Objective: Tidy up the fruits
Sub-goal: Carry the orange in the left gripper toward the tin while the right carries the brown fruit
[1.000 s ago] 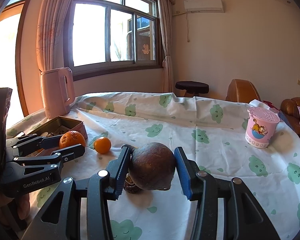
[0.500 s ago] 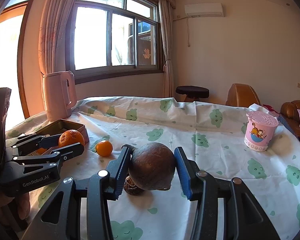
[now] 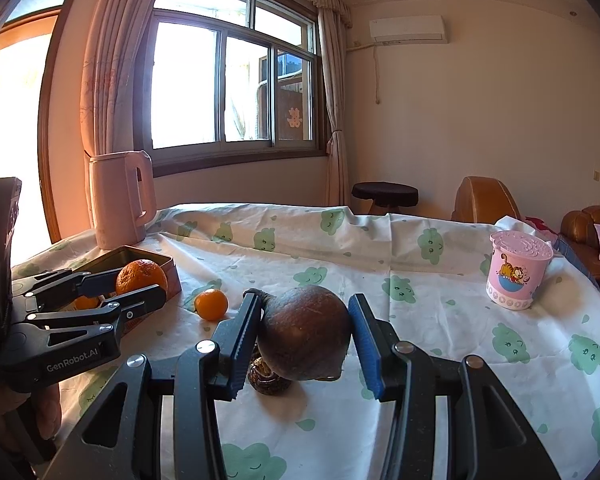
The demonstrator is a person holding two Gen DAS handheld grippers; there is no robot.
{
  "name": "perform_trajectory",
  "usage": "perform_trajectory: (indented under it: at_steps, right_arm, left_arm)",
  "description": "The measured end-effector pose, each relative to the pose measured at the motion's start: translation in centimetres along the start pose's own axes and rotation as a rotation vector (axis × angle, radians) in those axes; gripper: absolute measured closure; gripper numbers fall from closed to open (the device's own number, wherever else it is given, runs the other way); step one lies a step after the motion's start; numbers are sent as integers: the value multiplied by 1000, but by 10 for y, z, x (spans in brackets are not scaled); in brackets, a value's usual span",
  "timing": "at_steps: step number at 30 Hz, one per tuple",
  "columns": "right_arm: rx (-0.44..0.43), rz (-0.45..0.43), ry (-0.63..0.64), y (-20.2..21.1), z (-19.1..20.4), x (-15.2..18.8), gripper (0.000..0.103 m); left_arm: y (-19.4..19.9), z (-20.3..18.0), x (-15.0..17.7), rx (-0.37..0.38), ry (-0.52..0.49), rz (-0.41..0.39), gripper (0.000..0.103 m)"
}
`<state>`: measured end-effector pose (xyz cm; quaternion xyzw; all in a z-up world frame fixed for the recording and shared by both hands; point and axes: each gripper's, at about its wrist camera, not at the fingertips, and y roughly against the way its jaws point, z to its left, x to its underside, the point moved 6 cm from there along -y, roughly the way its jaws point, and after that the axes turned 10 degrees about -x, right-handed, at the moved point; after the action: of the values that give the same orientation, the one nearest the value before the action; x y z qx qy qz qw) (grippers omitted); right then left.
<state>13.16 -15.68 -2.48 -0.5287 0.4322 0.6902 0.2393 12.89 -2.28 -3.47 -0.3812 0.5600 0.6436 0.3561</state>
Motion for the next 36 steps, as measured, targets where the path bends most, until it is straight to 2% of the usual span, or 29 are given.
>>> perform_trajectory:
  at_steps: [36]
  right_arm:
    - [-24,-56,40,10,8,-4,55]
  left_arm:
    - [23,9,-5,-76,24,-112,54]
